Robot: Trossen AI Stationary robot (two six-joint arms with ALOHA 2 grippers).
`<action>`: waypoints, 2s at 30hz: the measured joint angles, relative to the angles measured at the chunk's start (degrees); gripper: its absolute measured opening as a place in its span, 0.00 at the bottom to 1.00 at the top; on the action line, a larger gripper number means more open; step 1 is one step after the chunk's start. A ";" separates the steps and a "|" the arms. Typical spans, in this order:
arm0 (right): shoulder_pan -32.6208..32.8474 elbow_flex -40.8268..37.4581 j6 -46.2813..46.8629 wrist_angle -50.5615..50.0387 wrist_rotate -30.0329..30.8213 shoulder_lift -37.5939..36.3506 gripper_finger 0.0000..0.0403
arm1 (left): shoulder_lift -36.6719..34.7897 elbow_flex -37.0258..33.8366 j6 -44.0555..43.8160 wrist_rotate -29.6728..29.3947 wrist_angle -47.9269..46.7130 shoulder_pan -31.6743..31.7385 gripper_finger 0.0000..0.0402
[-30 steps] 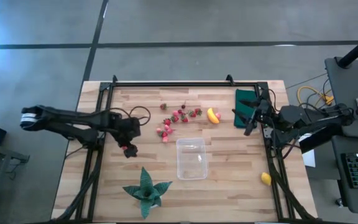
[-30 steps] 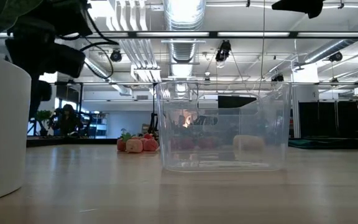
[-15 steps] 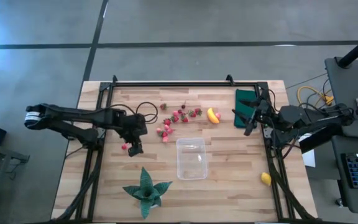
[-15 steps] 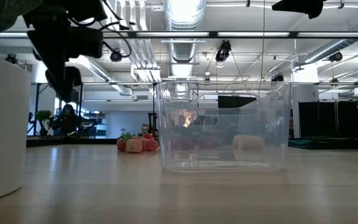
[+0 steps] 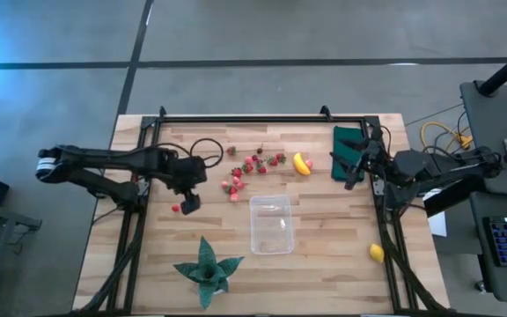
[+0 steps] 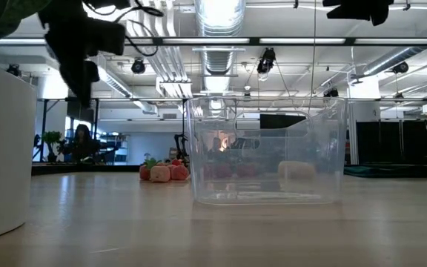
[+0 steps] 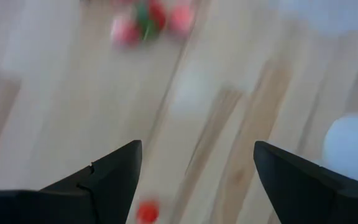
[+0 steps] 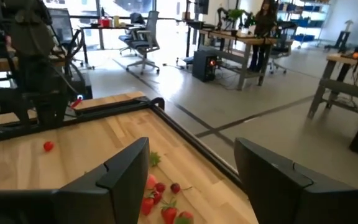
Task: Pick and placing Produce into tupperware
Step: Put the cherry into the transparent bin
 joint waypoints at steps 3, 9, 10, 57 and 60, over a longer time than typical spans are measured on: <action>0.02 0.00 1.45 -2.50 0.10 0.00 0.57 | 1.54 0.87 -0.70 -2.86 -7.92 0.00 0.73; -1.38 0.00 5.97 -6.01 0.10 0.11 0.57 | 6.79 -2.12 -6.48 -5.99 -11.10 0.07 0.73; -1.73 0.00 7.36 -6.08 0.10 0.11 0.57 | 8.31 -2.71 -6.06 -5.65 -11.12 0.04 0.73; -7.72 -0.11 19.13 -14.91 0.10 0.11 0.57 | 31.84 -6.18 0.97 -2.48 -5.00 -4.99 0.46; -7.72 -0.11 19.15 -14.91 0.10 0.11 0.57 | 32.27 -6.08 -0.06 -2.51 -4.98 -5.33 0.46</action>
